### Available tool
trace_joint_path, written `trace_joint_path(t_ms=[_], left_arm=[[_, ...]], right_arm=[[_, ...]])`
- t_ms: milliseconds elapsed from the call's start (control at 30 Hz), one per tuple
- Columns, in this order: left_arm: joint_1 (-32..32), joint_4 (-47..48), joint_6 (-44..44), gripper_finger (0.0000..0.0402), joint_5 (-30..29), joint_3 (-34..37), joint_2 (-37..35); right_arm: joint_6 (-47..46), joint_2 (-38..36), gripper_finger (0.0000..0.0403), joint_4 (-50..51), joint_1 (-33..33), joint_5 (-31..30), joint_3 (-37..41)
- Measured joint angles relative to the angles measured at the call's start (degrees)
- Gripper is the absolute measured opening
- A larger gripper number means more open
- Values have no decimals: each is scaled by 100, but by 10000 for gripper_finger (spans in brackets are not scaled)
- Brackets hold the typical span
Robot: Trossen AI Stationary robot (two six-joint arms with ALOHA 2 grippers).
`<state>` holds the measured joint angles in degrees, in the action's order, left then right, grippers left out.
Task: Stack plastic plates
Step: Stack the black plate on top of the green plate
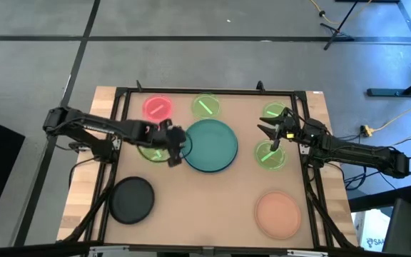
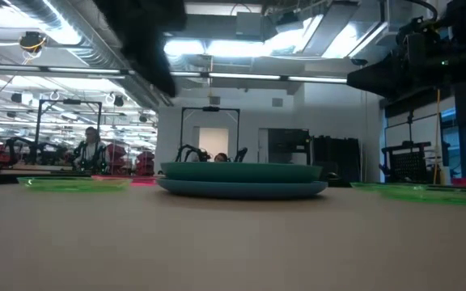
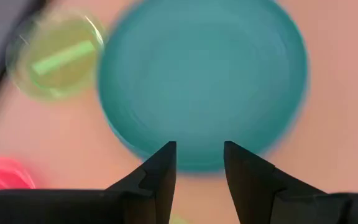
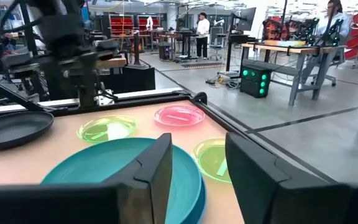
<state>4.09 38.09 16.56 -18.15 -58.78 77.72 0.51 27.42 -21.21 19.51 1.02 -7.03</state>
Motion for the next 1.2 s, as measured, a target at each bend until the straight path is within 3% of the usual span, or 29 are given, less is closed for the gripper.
trace_joint_path(t_ms=[267,467,800,1200], left_arm=[[1123,1946,2102,127,160,0,-2],[1911,2884,3135,128,457,14,-177],[2685,2832,3880,128,1509,985,-509],[2869,1634,3702,128,1975,2349,-512]], right_arm=[[189,-2,147,-49,2,3,0],[274,0,147,-57,1,4,0],[431,29,147,-209,0,238,0],[439,406,147,-326,0,264,0]])
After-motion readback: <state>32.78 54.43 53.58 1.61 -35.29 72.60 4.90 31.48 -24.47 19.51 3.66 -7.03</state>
